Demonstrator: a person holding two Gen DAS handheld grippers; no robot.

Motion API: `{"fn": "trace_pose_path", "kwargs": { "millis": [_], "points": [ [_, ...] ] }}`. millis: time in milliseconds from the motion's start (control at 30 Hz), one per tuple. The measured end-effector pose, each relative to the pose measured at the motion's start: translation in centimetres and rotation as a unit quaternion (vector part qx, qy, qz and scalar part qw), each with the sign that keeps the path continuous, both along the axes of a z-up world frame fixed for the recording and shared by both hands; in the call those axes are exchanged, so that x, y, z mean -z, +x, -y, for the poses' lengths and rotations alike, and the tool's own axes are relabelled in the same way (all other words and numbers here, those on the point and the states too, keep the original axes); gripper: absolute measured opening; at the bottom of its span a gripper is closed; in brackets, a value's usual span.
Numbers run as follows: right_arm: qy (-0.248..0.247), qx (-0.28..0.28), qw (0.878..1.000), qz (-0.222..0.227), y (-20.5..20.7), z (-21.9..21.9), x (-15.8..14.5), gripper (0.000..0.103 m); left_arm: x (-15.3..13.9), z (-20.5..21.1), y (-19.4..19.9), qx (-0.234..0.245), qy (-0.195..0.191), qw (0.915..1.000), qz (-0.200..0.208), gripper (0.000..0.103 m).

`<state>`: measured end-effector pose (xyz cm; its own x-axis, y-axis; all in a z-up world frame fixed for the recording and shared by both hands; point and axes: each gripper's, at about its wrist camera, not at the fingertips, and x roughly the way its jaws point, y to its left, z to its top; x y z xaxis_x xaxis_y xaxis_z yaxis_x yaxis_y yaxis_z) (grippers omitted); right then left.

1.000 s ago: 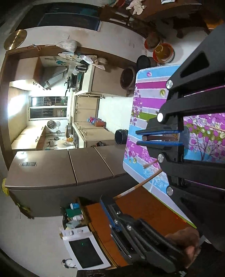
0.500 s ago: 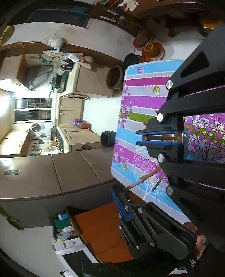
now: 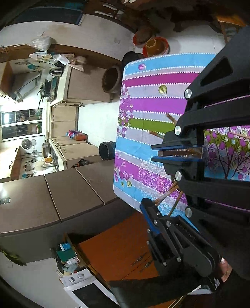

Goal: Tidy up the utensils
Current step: 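Lower both chopsticks into the holder and open both tools to release them, then lift both open tools and move them back over the remaining loose chopsticks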

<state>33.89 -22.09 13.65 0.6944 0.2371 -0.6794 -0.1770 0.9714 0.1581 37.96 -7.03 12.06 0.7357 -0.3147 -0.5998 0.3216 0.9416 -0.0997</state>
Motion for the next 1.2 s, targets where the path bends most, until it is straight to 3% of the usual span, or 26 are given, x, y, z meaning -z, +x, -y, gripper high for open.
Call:
{"fn": "trace_pose_path", "kwargs": {
  "millis": [67, 100, 133, 200, 667, 833, 1200],
  "points": [
    [0.007, 0.003, 1.0, 0.002, 0.7, -0.1, 0.1, 0.007, 0.6, -0.2, 1.0, -0.001, -0.007, 0.9998, -0.02, 0.008],
    [0.005, 0.008, 1.0, 0.008, 0.9, 0.0, 0.1, 0.012, 0.7, -0.4, 1.3, -0.009, -0.009, 0.9997, -0.022, 0.014],
    [0.003, 0.016, 1.0, 0.015, 1.1, 0.0, 0.0, 0.017, 0.6, -0.9, 1.6, -0.019, -0.014, 0.9996, -0.018, 0.031],
    [0.007, 0.025, 0.999, 0.02, 1.5, 0.2, -0.1, 0.023, 0.2, -1.6, 1.9, -0.033, -0.025, 0.9991, -0.01, 0.044],
    [0.006, 0.031, 0.998, 0.045, -0.3, 2.0, -1.3, 0.023, -1.2, -1.7, -0.7, -0.046, 0.008, 0.998, 0.043, 0.044],
    [0.002, 0.029, 0.998, 0.054, -2.7, 3.1, -1.5, 0.023, -0.9, -0.7, -3.8, -0.033, 0.032, 0.9969, 0.064, 0.045],
    [-0.013, -0.005, 0.998, 0.064, -10.9, 5.5, 1.2, 0.027, 2.7, 0.7, -11.3, 0.008, 0.056, 0.997, 0.053, 0.052]
  ]
}}
